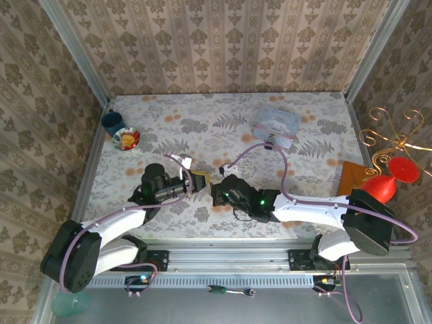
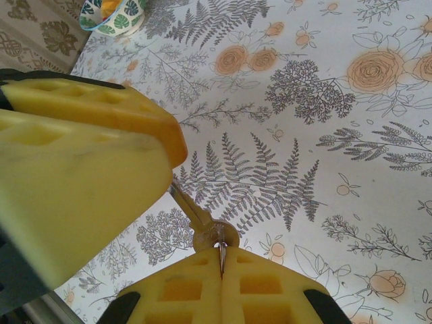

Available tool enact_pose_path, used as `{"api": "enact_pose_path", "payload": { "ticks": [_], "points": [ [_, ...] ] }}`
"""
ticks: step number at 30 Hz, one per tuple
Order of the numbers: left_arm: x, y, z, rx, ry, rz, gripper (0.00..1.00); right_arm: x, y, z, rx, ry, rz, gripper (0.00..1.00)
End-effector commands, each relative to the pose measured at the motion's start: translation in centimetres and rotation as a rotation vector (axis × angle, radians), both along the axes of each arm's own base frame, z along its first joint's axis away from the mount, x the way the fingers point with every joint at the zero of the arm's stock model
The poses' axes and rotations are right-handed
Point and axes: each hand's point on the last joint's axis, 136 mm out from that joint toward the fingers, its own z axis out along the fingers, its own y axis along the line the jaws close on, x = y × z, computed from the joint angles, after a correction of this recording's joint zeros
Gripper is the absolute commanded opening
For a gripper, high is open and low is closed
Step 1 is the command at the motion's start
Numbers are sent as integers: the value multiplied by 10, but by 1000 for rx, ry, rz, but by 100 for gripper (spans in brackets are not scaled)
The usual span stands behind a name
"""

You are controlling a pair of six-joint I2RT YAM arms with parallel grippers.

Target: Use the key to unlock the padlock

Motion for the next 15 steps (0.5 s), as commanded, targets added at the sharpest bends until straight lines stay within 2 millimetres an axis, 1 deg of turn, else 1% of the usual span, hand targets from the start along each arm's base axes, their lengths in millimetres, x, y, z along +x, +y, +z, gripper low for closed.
{"api": "enact_pose_path", "payload": {
  "ticks": [1,6,7,10,15],
  "points": [
    [4,-3,8,2,-20,-1,23,4,6,12,22,-36,-9,0],
    [3,-4,7,2,-21,-17,26,6,4,16,18,-49,-14,0],
    [2,-5,8,0,-20,-23,24,6,4,16,18,-51,-15,0],
    [0,-7,8,-5,-17,-45,13,6,3,17,19,-52,-16,0],
    [0,-8,8,-5,-15,-47,0,6,1,18,16,-58,-23,0]
  ]
}}
